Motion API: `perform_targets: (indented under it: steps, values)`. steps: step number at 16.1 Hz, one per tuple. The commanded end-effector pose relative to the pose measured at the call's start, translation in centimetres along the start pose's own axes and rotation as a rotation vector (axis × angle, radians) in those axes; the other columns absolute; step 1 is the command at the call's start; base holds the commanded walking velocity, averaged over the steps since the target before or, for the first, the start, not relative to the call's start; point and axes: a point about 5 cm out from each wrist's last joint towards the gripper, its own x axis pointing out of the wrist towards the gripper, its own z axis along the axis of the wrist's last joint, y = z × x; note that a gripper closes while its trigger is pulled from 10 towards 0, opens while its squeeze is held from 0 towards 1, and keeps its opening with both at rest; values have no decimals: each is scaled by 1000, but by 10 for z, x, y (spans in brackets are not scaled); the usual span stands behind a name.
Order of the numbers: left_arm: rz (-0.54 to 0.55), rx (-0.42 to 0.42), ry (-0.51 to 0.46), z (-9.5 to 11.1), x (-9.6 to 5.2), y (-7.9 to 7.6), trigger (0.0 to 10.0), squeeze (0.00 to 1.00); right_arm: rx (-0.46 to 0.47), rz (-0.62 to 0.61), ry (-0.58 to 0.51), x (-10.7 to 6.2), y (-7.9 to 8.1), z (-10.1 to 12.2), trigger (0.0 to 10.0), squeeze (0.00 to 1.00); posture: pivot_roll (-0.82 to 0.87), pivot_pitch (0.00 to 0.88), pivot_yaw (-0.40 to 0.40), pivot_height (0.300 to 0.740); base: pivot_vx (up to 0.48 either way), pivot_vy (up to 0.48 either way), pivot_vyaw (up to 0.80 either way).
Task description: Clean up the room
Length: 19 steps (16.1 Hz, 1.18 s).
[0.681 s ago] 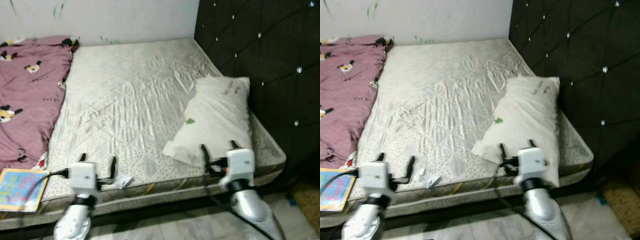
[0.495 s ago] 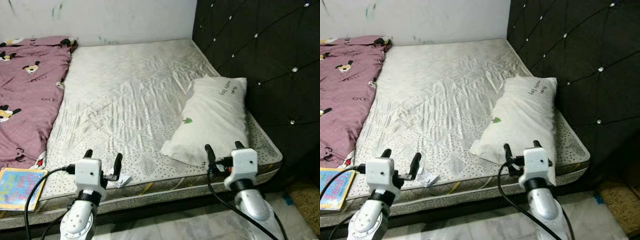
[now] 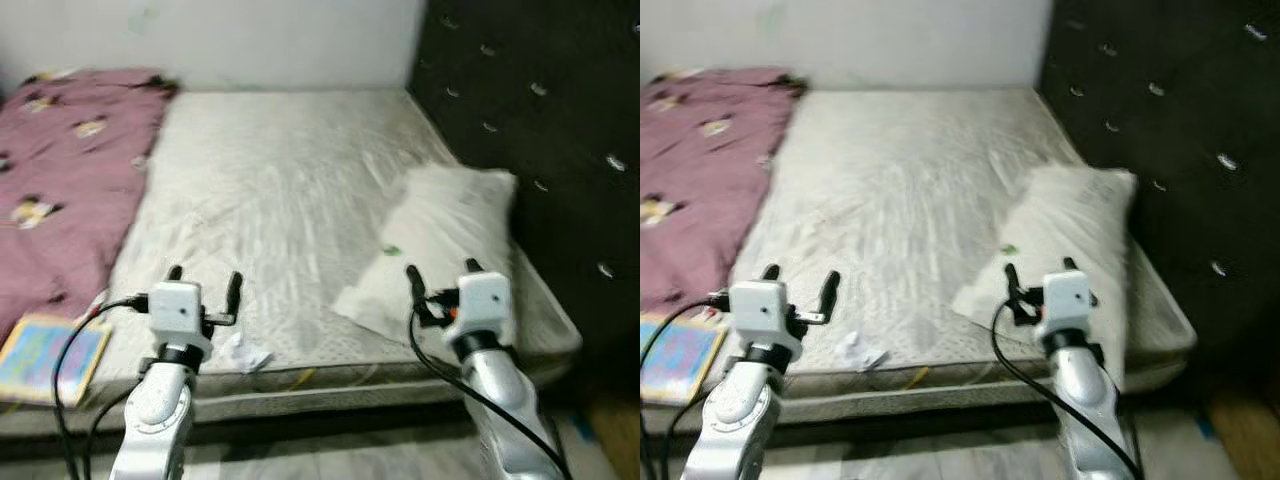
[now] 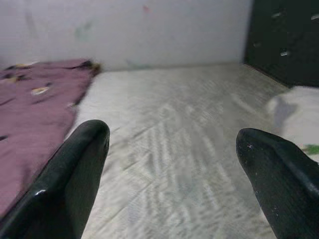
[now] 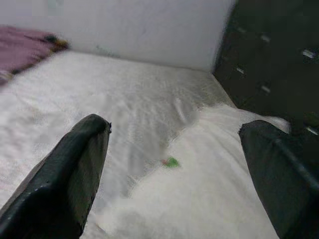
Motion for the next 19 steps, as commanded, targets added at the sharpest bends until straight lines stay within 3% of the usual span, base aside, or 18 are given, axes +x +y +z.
perform_targets:
  steps: [1,5,11,17,19]
  values:
    - [0,-1,6,-1,-2,2,10000,0,10,2,-5,2,3,0,10000,0,39,0,-19,740,0,0,800]
    - [18,69,36,-10,-16,7,10000,0,25,-2,-6,0,8,-4,10000,0,51,20,-4,740,0,0,800]
    - [-28,30,81,-14,-23,0,10000,0,39,-47,15,-11,2,-9,10000,0,38,61,4,740,0,0,0]
    - [-20,19,91,-14,-24,2,10000,0,-100,-147,57,-19,-5,-11,10000,0,28,74,8,740,0,0,0]
    - [-20,15,94,-14,-22,2,10000,0,-107,-159,59,-17,-6,-11,10000,0,26,71,10,740,0,0,0]
